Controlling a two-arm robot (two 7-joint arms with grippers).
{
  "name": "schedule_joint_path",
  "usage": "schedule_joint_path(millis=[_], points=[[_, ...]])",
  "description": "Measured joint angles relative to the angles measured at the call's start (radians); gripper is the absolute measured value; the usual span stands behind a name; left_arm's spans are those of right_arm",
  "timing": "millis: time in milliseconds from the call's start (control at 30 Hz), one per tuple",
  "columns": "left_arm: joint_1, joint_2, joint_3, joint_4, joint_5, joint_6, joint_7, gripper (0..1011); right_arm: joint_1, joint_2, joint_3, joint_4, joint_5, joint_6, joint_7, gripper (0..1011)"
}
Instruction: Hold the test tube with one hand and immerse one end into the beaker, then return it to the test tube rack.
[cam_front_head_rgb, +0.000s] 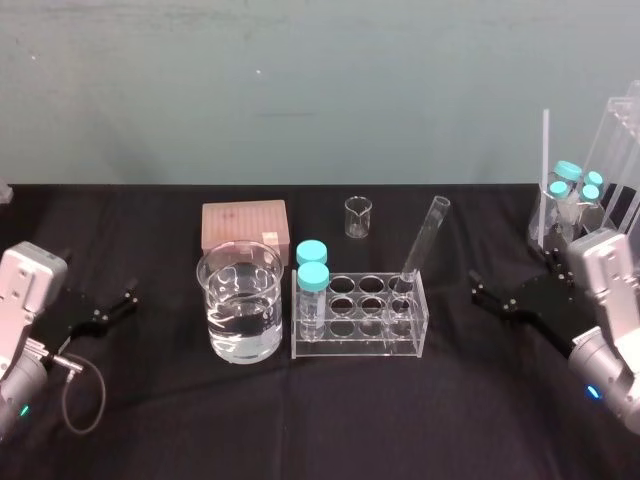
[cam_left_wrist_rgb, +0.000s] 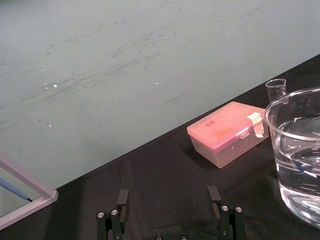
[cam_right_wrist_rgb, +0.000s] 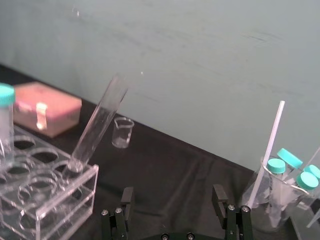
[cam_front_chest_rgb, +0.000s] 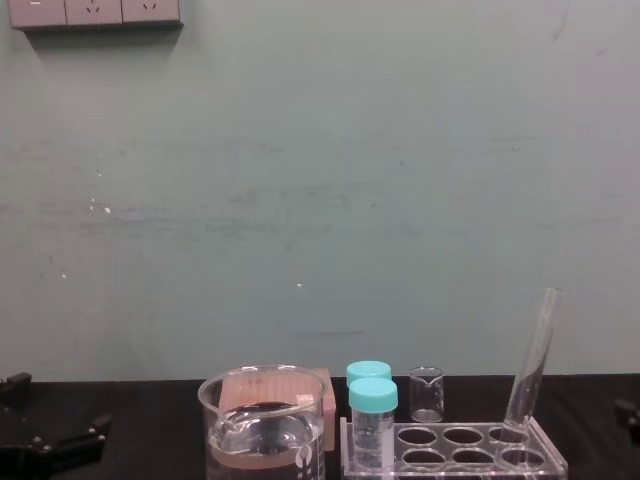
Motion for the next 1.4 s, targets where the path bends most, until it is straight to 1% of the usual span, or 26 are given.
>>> schedule_joint_path(millis=[67,100,133,167,200,300,333,400,467,500,533,733,967,1167,1400], points=[[0.000,0.000,0.000,0.000,0.000,0.000,0.000,1000,-0.004,-0.006,0.018,-0.002,0.035,-0.002,0.021,1000],[0.000,0.000,0.000,0.000,0.000,0.000,0.000,1000,-0.011,-0.016,0.038,-0.004,0.079,-0.001,0.044,1000],[0.000,0.000,0.000,0.000,0.000,0.000,0.000,1000,-0.014,-0.022,0.050,-0.005,0.109,0.001,0.061,1000],[0.000,0.000,0.000,0.000,0.000,0.000,0.000,1000,-0.015,-0.026,0.057,-0.006,0.127,0.003,0.072,1000],[0.000,0.000,0.000,0.000,0.000,0.000,0.000,1000,-0.020,-0.036,0.076,-0.006,0.177,0.013,0.101,1000],[0.000,0.000,0.000,0.000,0.000,0.000,0.000,1000,-0.024,-0.052,0.100,-0.006,0.248,0.034,0.148,1000],[0.000,0.000,0.000,0.000,0.000,0.000,0.000,1000,-0.026,-0.062,0.111,-0.006,0.287,0.051,0.178,1000],[0.000,0.000,0.000,0.000,0.000,0.000,0.000,1000,-0.026,-0.071,0.119,-0.006,0.322,0.075,0.214,1000],[0.000,0.000,0.000,0.000,0.000,0.000,0.000,1000,-0.023,-0.076,0.118,-0.006,0.336,0.091,0.244,1000],[0.000,0.000,0.000,0.000,0.000,0.000,0.000,1000,-0.023,-0.076,0.118,-0.006,0.336,0.091,0.244,1000],[0.000,0.000,0.000,0.000,0.000,0.000,0.000,1000,-0.020,-0.079,0.114,-0.007,0.338,0.099,0.263,1000],[0.000,0.000,0.000,0.000,0.000,0.000,0.000,1000,-0.006,-0.089,0.095,-0.008,0.327,0.113,0.324,1000],[0.000,0.000,0.000,0.000,0.000,0.000,0.000,1000,0.011,-0.103,0.090,0.002,0.311,0.115,0.363,1000],[0.000,0.000,0.000,0.000,0.000,0.000,0.000,1000,0.063,-0.137,0.096,0.049,0.300,0.104,0.394,1000],[0.000,0.000,0.000,0.000,0.000,0.000,0.000,1000,0.127,-0.172,0.090,0.108,0.280,0.097,0.434,1000]])
